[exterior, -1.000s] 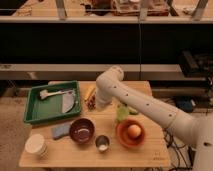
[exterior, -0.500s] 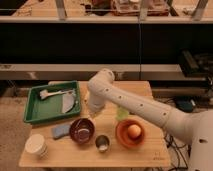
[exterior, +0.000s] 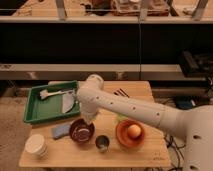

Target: Place fork in purple bowl

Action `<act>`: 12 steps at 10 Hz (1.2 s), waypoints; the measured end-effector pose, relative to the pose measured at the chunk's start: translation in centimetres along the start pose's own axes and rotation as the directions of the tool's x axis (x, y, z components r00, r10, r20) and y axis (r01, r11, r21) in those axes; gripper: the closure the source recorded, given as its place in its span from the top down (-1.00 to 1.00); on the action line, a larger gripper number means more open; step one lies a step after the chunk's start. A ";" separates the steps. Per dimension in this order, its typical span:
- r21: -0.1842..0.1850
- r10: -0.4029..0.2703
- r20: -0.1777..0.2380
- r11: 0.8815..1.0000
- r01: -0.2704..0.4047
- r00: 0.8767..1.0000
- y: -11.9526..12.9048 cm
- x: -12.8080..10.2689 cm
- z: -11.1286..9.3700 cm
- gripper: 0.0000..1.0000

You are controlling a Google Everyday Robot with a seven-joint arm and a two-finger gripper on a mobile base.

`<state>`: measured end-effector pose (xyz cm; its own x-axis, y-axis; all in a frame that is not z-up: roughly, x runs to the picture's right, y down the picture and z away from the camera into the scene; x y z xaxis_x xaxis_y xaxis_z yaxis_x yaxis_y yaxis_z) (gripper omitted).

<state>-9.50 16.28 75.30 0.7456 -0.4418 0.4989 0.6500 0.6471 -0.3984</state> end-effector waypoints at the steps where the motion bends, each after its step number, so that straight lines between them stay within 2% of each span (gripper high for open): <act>1: -0.007 -0.006 -0.009 1.000 0.006 1.000 0.1 -0.3 0.3 -0.97; 5: -0.031 -0.004 -0.037 1.000 0.003 0.999 0.2 -0.8 1.6 -0.24; 6: -0.032 -0.001 -0.043 0.999 0.000 0.999 0.1 -0.9 1.7 0.05; 8: -0.033 0.001 -0.049 0.999 -0.003 0.999 0.0 -0.8 1.8 0.35; 9: -0.034 0.002 -0.052 0.999 -0.004 0.999 0.0 -0.9 1.7 0.44; 12: -0.033 0.004 -0.057 0.999 -0.005 0.998 -0.1 -0.7 1.7 0.46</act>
<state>-10.37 17.60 76.29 0.7551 -0.4740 0.4530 0.6504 0.6288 -0.4261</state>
